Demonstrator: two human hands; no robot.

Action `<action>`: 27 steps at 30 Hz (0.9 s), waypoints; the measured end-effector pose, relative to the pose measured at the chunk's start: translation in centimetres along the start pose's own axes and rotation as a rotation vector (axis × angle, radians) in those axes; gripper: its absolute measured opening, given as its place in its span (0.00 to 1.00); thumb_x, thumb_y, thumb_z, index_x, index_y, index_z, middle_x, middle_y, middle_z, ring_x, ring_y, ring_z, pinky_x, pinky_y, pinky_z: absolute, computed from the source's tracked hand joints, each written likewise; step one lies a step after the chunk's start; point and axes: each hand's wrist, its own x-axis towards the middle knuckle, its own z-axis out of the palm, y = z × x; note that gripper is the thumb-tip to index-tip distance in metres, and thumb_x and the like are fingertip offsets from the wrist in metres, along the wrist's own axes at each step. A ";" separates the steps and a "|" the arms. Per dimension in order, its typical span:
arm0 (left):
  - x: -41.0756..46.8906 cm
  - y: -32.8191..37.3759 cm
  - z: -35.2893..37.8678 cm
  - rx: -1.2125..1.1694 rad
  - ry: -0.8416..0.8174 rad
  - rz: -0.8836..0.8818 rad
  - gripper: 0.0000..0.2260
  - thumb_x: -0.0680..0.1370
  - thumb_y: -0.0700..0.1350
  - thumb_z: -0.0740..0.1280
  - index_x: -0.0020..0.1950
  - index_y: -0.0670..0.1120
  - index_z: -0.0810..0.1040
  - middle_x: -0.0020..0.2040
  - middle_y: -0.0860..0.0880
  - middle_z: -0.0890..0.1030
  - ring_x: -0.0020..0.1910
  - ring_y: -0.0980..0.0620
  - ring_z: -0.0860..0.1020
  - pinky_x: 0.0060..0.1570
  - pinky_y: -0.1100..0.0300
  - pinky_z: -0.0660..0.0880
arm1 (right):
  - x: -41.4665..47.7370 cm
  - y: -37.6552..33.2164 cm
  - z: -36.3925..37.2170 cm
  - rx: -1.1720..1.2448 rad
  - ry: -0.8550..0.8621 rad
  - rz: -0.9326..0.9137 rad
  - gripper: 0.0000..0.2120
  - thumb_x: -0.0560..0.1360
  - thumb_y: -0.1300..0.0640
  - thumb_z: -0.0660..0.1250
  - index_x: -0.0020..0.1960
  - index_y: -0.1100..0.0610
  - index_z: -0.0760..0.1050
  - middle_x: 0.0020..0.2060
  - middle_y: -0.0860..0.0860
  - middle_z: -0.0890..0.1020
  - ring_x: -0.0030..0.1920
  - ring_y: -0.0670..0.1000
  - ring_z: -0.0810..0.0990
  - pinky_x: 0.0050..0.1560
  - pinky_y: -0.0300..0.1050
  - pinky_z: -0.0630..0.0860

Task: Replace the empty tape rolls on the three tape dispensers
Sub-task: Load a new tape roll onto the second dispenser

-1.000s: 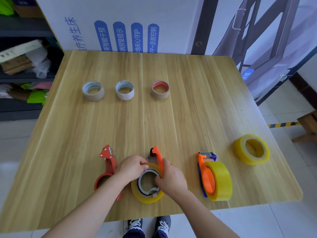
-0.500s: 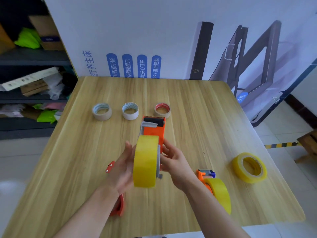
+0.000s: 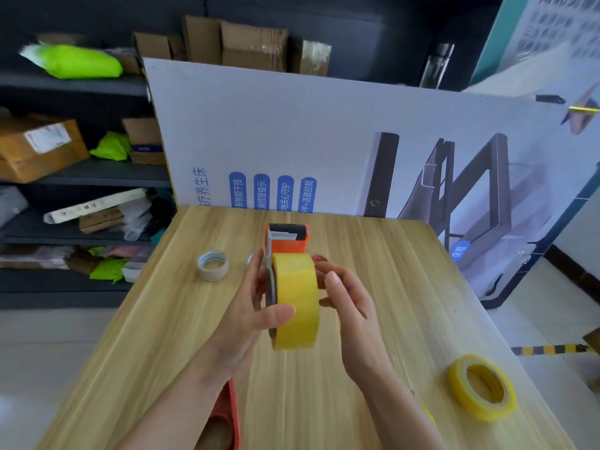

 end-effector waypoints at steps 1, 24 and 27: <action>0.2 0.5 0.1 -0.026 0.004 0.012 0.45 0.58 0.55 0.82 0.71 0.58 0.65 0.65 0.43 0.76 0.64 0.42 0.75 0.55 0.47 0.76 | -0.1 -0.7 0.1 0.024 -0.054 -0.017 0.19 0.73 0.40 0.64 0.54 0.52 0.78 0.51 0.46 0.83 0.50 0.50 0.81 0.51 0.46 0.76; 0.7 9.7 2.8 0.019 0.051 0.295 0.32 0.70 0.59 0.71 0.66 0.41 0.70 0.57 0.41 0.78 0.55 0.45 0.78 0.52 0.53 0.77 | -1.6 -6.6 2.3 0.130 -0.272 -0.024 0.23 0.73 0.45 0.69 0.56 0.63 0.75 0.43 0.58 0.86 0.41 0.54 0.86 0.38 0.39 0.79; 0.3 10.1 3.1 0.035 0.113 0.286 0.19 0.76 0.48 0.65 0.65 0.44 0.70 0.58 0.44 0.79 0.58 0.47 0.78 0.57 0.52 0.75 | -1.7 -6.6 2.4 0.123 -0.246 -0.011 0.20 0.73 0.47 0.69 0.56 0.62 0.75 0.44 0.59 0.86 0.42 0.56 0.86 0.38 0.41 0.80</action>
